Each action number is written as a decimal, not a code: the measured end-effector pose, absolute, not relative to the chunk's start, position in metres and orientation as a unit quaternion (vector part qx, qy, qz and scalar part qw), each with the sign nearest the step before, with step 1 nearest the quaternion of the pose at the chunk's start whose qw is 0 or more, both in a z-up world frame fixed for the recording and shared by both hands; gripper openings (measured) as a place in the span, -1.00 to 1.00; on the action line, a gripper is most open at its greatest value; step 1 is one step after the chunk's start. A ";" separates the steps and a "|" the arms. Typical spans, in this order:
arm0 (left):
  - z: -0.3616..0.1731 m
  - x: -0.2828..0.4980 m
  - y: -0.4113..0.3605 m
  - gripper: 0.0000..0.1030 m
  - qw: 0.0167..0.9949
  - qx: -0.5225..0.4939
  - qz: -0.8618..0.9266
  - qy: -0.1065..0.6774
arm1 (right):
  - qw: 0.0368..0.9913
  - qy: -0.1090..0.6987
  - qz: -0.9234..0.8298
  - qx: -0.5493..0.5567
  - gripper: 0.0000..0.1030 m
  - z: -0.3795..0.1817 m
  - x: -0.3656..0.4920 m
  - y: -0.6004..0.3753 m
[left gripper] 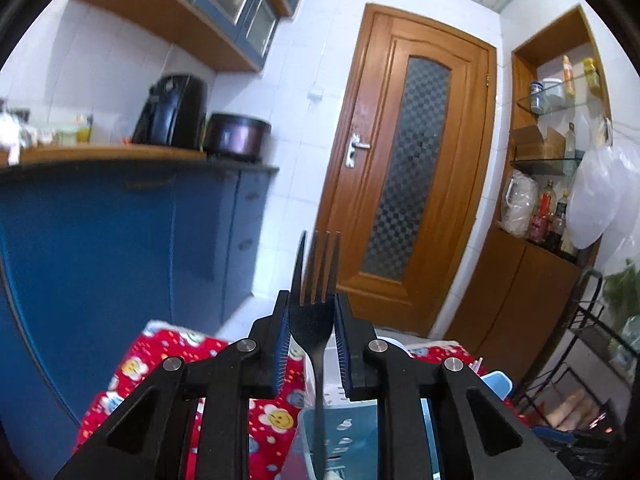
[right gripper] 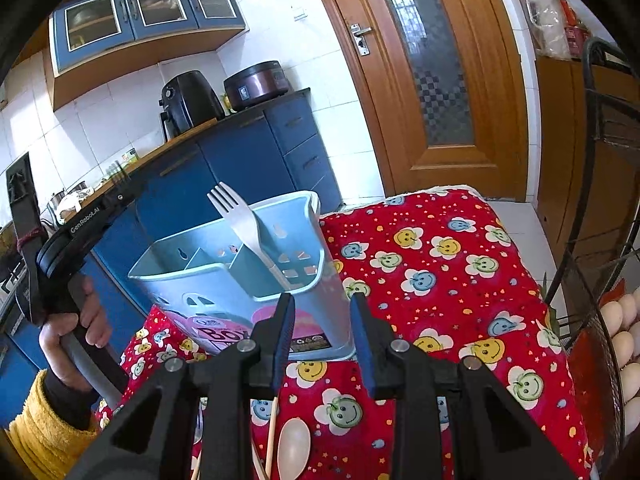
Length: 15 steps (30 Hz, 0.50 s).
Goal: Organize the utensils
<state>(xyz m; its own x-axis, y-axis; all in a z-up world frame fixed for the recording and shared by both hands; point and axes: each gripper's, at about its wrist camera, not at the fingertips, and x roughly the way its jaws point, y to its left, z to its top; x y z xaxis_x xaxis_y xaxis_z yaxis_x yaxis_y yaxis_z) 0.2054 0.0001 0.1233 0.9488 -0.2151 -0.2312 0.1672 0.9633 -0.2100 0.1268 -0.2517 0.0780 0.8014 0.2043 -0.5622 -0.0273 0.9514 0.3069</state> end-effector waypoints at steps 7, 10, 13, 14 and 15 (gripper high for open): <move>0.109 0.199 -0.011 -0.94 0.979 -0.089 -0.098 0.158 | 0.937 0.313 0.060 0.146 -0.39 0.077 0.119 -0.250; 0.100 0.196 -0.009 -0.90 0.974 -0.103 -0.106 0.174 | 0.937 0.313 0.062 0.145 -0.36 0.076 0.114 -0.250; 0.097 0.194 -0.008 -0.67 0.970 -0.106 -0.108 0.189 | 0.936 0.312 0.063 0.150 -0.31 0.076 0.109 -0.250; 0.098 0.192 -0.008 -0.44 0.969 -0.106 -0.109 0.193 | 0.936 0.312 0.063 0.151 -0.31 0.076 0.108 -0.250; 0.099 0.190 -0.007 -0.31 0.969 -0.107 -0.110 0.193 | 0.936 0.312 0.063 0.153 -0.31 0.076 0.107 -0.250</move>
<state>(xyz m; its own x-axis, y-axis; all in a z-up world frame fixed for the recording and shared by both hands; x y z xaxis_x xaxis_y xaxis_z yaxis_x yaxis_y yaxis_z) 0.1896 -0.0066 0.0990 0.9013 -0.2537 -0.3511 0.1714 0.9532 -0.2489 0.1070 -0.2495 0.0759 0.7976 0.2128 -0.5644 -0.0224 0.9455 0.3248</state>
